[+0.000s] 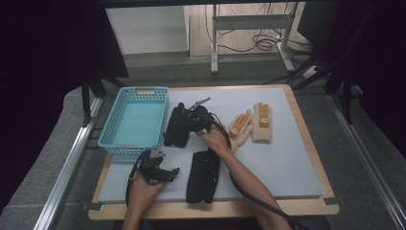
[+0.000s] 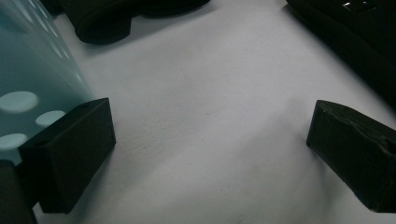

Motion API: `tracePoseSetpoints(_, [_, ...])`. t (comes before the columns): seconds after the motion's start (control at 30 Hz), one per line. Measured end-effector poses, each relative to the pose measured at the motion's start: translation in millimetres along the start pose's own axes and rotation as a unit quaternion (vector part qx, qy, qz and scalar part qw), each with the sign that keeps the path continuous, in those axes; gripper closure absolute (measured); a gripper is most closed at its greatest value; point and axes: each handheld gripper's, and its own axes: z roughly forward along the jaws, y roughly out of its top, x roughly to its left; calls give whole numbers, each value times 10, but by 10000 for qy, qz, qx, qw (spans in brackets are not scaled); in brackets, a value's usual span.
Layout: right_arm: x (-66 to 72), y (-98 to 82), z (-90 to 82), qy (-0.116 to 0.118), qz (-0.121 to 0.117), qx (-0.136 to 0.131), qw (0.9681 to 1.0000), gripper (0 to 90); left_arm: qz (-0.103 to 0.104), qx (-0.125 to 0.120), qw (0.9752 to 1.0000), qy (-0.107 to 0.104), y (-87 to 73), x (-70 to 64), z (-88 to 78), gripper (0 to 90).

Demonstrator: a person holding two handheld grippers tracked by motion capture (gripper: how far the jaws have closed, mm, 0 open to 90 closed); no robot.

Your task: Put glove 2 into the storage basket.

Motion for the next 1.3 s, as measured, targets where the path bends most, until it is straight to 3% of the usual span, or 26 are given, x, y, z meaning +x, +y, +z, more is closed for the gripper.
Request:
tracePoseSetpoints(0.13, [22,-14,145,-136,-81,156,9998,623,0,2,10000,0,0,0,0,15])
tracePoseSetpoints(0.27, [64,-2,157,-407,-133,192,9989,773,-1,3,10000,0,0,-1,0,15])
tracePoseSetpoints(0.37, [24,-7,149,-292,1,167,9994,859,-2,2,10000,1,0,-1,0,15])
tracePoseSetpoints(0.57, [3,-33,86,-172,75,66,9998,876,0,3,10000,-1,0,1,0,15])
tracePoseSetpoints(0.77, [1,-35,-121,25,106,-133,9999,876,-4,1,10000,-4,0,1,0,16])
tracePoseSetpoints(1.07, [-40,-34,-578,110,74,-393,9991,877,7,-2,10000,3,-1,2,1,16])
tracePoseSetpoints(1.3, [-207,-67,-1051,-110,94,-547,9984,890,-4,-11,10000,-3,-1,0,2,16])
